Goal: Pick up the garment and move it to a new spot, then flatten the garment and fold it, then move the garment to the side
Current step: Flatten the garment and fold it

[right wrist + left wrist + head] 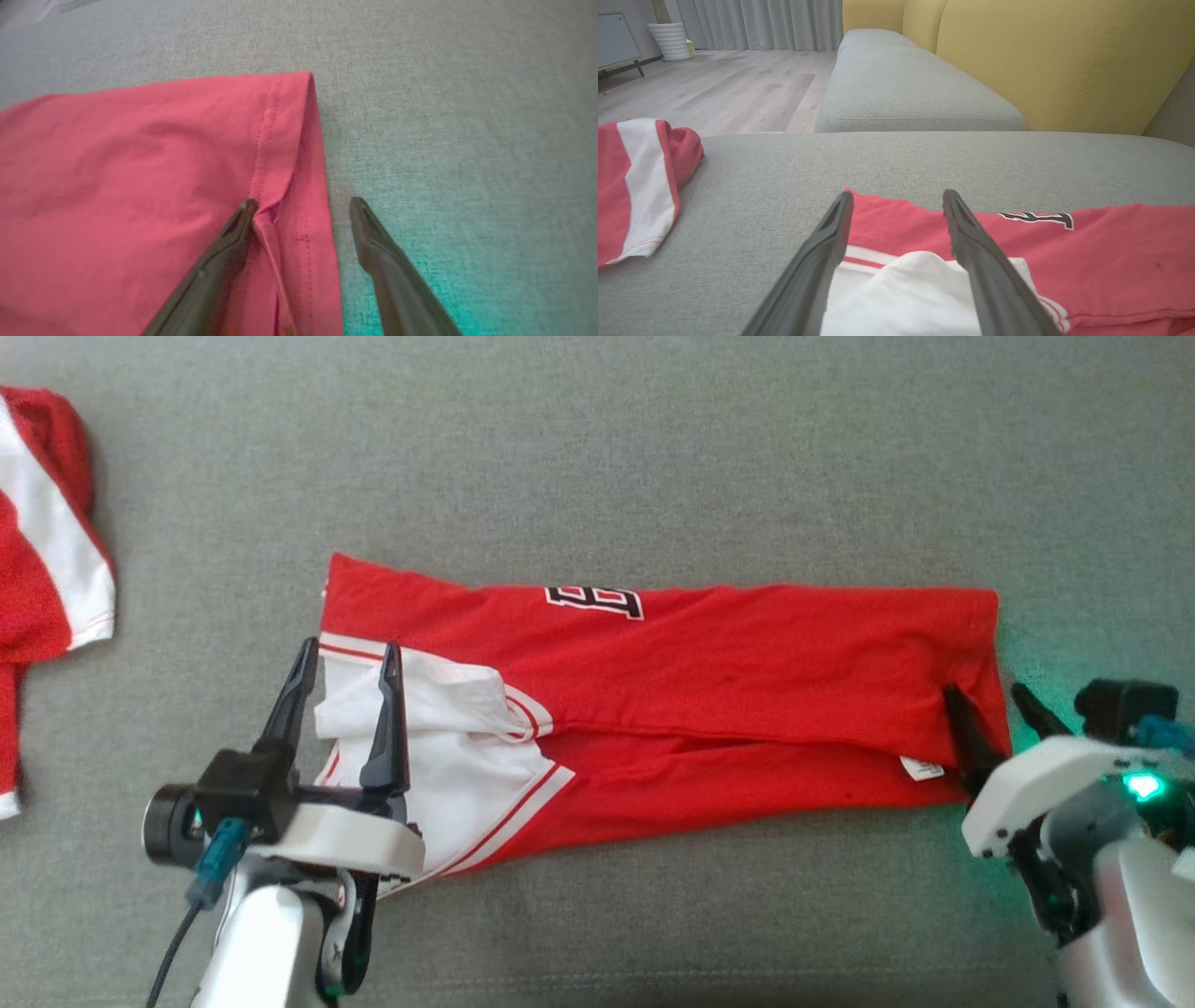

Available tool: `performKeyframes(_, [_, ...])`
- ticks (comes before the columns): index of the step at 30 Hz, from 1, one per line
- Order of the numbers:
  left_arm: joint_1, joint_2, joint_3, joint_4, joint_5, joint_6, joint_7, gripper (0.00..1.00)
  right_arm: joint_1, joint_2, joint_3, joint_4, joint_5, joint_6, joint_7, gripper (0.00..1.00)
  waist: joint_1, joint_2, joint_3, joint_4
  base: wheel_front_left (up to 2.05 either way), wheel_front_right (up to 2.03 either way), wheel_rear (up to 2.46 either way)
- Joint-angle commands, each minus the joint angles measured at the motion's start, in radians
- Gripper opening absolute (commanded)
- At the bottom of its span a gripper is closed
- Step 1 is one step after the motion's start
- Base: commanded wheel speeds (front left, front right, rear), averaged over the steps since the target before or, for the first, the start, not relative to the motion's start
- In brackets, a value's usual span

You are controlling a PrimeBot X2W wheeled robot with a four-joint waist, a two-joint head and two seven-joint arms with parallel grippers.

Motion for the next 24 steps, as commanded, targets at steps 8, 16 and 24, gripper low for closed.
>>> performKeyframes(8, [-0.054,0.004,0.035,-0.013,-0.006,-0.004,-0.013,1.00,-0.009,0.009,0.023,-0.071,0.034,0.007,0.169,0.00,-0.0001,0.0000,0.022,-0.007,0.00,0.00,0.00])
performKeyframes(16, [-0.050,0.009,0.048,-0.019,-0.009,-0.002,-0.013,1.00,0.002,0.006,-0.020,-0.155,0.021,0.007,0.144,0.00,-0.0001,0.0000,0.011,-0.018,0.00,0.00,0.00])
performKeyframes(24, [-0.035,0.006,0.048,-0.020,-0.014,-0.003,-0.014,1.00,-0.011,-0.034,-0.155,-0.170,-0.005,0.007,0.085,0.00,-0.0001,0.0000,-0.014,-0.032,0.00,0.00,0.00])
